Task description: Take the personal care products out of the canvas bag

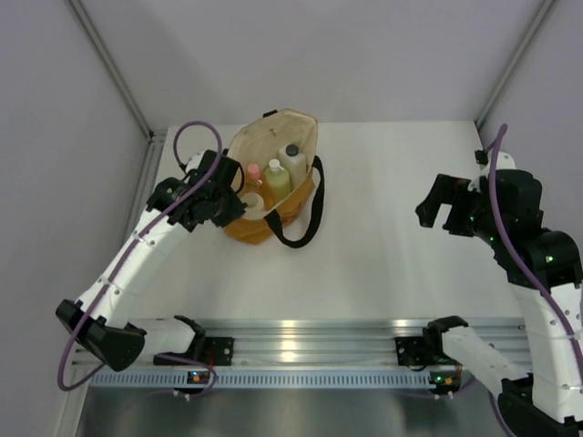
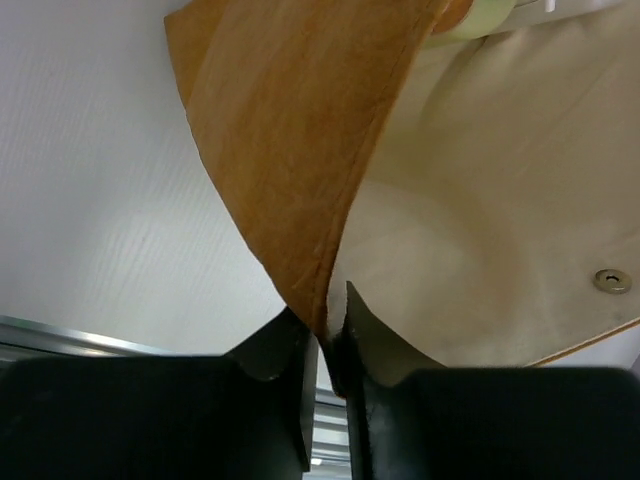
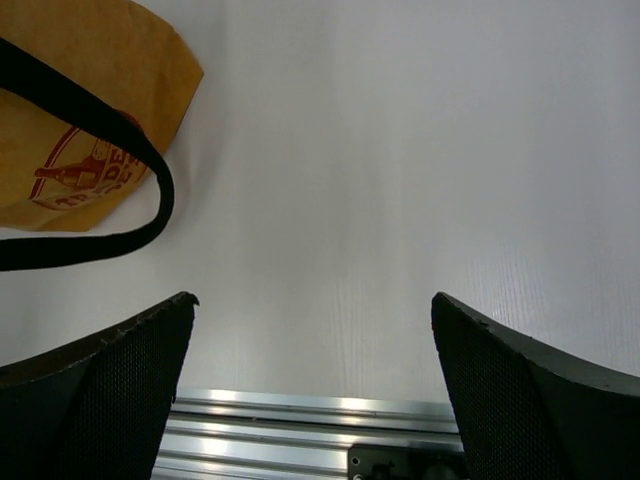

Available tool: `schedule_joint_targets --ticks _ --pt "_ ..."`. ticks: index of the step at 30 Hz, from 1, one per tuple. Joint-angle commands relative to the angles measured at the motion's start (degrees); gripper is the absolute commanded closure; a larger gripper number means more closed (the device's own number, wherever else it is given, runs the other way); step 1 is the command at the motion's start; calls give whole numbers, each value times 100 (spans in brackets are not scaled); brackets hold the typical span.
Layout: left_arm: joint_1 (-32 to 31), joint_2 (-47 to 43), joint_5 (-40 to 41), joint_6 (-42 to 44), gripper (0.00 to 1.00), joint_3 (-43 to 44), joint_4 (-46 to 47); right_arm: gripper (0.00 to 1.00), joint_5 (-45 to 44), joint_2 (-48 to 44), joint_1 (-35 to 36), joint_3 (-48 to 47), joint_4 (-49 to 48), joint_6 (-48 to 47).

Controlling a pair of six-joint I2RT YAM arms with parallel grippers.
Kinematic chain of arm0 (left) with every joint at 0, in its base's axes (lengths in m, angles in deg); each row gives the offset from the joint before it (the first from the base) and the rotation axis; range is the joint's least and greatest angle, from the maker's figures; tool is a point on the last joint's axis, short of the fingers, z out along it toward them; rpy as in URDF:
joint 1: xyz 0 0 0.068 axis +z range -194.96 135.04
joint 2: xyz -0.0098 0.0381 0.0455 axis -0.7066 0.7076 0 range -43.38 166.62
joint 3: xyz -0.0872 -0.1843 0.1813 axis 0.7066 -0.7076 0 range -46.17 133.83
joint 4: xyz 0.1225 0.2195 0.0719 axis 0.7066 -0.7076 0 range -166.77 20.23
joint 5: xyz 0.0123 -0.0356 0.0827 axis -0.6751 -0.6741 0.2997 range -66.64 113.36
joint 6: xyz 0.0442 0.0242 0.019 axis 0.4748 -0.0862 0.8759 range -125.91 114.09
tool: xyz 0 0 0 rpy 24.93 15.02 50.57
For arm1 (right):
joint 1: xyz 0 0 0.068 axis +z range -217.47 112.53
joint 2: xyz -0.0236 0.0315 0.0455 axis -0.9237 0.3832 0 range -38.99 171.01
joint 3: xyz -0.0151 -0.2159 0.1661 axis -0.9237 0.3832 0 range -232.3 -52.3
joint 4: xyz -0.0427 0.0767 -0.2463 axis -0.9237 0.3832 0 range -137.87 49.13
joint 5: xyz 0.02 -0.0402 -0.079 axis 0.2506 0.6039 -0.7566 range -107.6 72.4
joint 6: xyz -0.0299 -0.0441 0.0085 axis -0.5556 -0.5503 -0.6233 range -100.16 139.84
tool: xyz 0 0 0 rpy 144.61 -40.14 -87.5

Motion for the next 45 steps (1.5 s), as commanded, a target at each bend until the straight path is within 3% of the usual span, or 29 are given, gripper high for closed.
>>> schedule_joint_targets --ticks 1,4,9,14,18,21,27,33,36,45 --pt "-170 20 209 -26 86 -199 326 1 350 45 30 -27 -421 -123" --pt "-364 -24 209 -149 100 -541 440 0 903 71 21 34 -639 -123" --pt "-671 -296 271 -491 100 -1131 634 1 2149 89 30 175 -1343 0" --pt "-707 -604 499 -720 100 -1658 625 1 2635 535 319 -87 -1975 141" --pt "-707 -789 648 -852 100 -1888 625 9 2120 1125 1196 -597 -2222 71" --pt "-707 -894 815 -966 100 -1818 616 11 1645 1713 2293 -1133 -2319 -105" --pt "-707 -1044 1141 -1378 100 -1765 616 14 1124 3023 3386 -2178 -2600 -535" --pt "-707 -895 1185 -1643 100 -1589 617 17 1001 4350 3765 -3163 -2601 -949" --pt "-707 -886 1141 -1827 100 -1536 625 24 1106 4904 3800 -3532 -2601 -1037" --pt "-707 -833 1035 -2108 100 -1536 625 32 1150 6231 3836 -3868 -2846 -1116"
